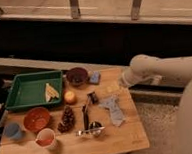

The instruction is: Place apple in table surface

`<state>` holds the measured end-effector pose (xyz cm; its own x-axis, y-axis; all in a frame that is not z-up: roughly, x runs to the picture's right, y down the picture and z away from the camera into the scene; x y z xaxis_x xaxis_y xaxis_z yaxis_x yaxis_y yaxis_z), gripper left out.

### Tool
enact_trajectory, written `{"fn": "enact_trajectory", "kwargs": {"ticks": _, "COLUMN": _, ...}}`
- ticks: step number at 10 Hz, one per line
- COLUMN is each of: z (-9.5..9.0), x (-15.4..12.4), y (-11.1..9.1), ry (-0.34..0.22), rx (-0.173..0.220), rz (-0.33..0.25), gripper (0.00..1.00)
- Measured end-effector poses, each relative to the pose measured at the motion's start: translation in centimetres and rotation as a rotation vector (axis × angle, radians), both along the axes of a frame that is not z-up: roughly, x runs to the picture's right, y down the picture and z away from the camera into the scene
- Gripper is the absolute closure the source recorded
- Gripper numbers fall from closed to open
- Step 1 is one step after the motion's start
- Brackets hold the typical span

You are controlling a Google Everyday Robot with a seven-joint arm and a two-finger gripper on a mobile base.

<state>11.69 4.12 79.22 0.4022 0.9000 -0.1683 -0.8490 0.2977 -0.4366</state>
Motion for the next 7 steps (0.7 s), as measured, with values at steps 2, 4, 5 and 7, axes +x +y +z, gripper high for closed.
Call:
{"fn": "enact_trajectory", "kwargs": {"ticks": 2, "z": 0.8, "x": -4.1, "y": 0.2, "ry": -0.032, "rx": -0.003, "rz": -0.076, "gripper": 0.20}}
{"fn": "enact_trajectory", "kwargs": {"ticks": 4, "z": 1.3, "x": -8.3, "y": -0.1, "ry": -0.068, "rx": 0.009, "rz": -0.116, "gripper": 0.20}}
{"fn": "enact_trajectory", "kwargs": {"ticks": 5, "z": 1.5, "x": -10.4, "y": -0.3, "ry": -0.090, "rx": 0.015, "rz": -0.131, "gripper": 0.20}}
{"fn": "enact_trajectory", "kwargs": {"ticks": 7, "z": 1.1, "x": -15.0, "y": -0.8, "ry": -0.159, "rx": 0.030, "rz": -0.156, "gripper": 0.20}}
